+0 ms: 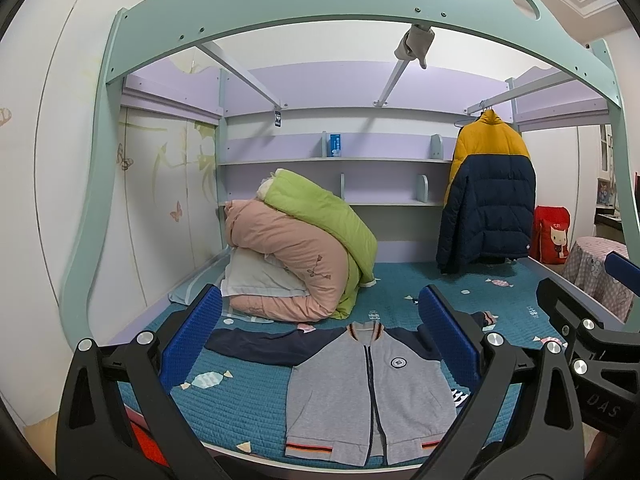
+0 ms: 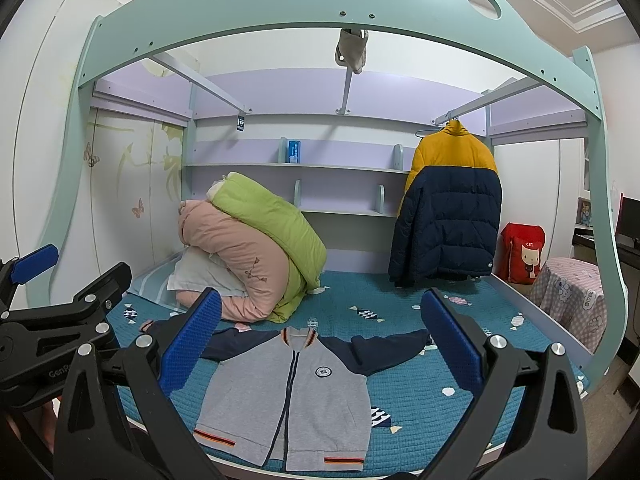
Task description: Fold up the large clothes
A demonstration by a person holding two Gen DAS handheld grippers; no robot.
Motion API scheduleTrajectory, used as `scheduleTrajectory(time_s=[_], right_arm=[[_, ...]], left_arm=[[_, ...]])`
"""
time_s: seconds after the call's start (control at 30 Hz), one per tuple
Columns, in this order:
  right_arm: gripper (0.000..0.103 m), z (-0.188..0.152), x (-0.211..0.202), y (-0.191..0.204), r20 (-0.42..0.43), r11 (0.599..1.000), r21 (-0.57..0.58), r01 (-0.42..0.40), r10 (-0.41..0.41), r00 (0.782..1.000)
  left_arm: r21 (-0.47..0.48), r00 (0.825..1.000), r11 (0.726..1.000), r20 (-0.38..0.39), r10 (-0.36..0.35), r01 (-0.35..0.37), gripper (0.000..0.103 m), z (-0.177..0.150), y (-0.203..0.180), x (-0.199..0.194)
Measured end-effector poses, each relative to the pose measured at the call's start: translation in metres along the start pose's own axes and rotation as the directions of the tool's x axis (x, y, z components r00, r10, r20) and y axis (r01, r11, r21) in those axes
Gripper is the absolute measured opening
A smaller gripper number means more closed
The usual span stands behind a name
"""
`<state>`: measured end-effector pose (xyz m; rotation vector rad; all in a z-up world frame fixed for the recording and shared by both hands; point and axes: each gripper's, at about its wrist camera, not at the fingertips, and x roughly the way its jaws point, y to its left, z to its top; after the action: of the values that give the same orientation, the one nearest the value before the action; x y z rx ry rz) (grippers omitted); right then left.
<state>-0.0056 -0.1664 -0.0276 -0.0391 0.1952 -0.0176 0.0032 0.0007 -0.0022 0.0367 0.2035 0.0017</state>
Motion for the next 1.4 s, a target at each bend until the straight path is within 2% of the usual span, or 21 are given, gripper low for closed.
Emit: scheduleTrajectory(time_s=[1.4], right_arm=[[0.096,-0.001,-0.001,-0.003,0.002,1.000,-0.003,0.002,-0.002,1.000]], left_arm=[[-0.002,1.000,1.000,-0.002,0.005,-0.005,0.098,-0.002,0.017,-0.005]])
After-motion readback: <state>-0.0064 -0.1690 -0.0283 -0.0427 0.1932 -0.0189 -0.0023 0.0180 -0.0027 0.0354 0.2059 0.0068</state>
